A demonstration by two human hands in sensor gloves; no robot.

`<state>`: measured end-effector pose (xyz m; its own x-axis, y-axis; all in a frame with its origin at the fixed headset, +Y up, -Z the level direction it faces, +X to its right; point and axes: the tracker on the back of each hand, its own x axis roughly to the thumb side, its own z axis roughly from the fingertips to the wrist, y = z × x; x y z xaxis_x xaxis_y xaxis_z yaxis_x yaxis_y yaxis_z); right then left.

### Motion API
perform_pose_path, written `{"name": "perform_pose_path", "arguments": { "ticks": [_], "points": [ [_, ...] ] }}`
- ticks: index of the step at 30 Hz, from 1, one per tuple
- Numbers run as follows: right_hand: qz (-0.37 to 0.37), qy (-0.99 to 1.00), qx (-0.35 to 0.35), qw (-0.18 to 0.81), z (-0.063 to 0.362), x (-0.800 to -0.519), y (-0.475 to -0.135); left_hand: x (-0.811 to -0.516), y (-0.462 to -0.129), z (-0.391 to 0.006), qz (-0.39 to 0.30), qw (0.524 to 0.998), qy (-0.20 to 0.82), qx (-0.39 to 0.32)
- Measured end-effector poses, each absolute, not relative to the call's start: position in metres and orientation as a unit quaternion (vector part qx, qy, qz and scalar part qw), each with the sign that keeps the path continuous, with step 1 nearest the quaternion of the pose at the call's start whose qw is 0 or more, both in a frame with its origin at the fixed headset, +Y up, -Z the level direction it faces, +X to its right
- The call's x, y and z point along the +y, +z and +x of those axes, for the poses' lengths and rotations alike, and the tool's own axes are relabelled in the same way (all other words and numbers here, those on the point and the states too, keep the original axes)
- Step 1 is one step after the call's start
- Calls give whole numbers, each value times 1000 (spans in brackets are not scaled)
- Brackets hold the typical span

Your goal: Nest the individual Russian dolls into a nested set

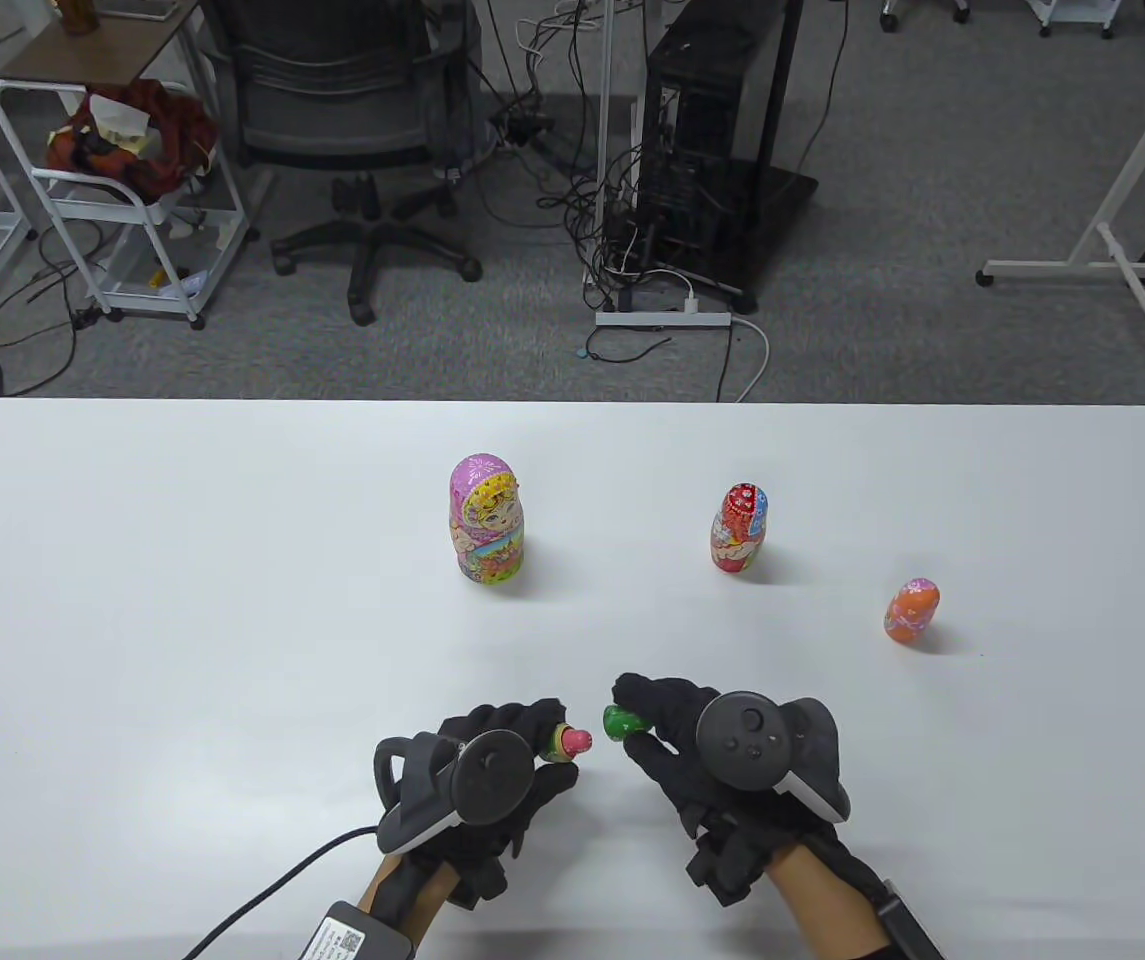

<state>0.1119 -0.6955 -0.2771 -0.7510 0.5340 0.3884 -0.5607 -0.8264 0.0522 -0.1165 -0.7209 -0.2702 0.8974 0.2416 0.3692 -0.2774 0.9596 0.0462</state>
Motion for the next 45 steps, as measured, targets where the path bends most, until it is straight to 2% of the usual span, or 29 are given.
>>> {"name": "perform_pose_path", "arguments": {
  "ticks": [11,40,45],
  "points": [
    [246,932,-37,264,94,-696,-267,-719,-268,-112,52,970,135,-195],
    [258,926,-61,267,89,-697,-262,-718,-265,-109,74,964,142,-211],
    [281,930,-72,225,83,-695,-257,-721,-266,-107,37,964,148,-216]
  ]
}}
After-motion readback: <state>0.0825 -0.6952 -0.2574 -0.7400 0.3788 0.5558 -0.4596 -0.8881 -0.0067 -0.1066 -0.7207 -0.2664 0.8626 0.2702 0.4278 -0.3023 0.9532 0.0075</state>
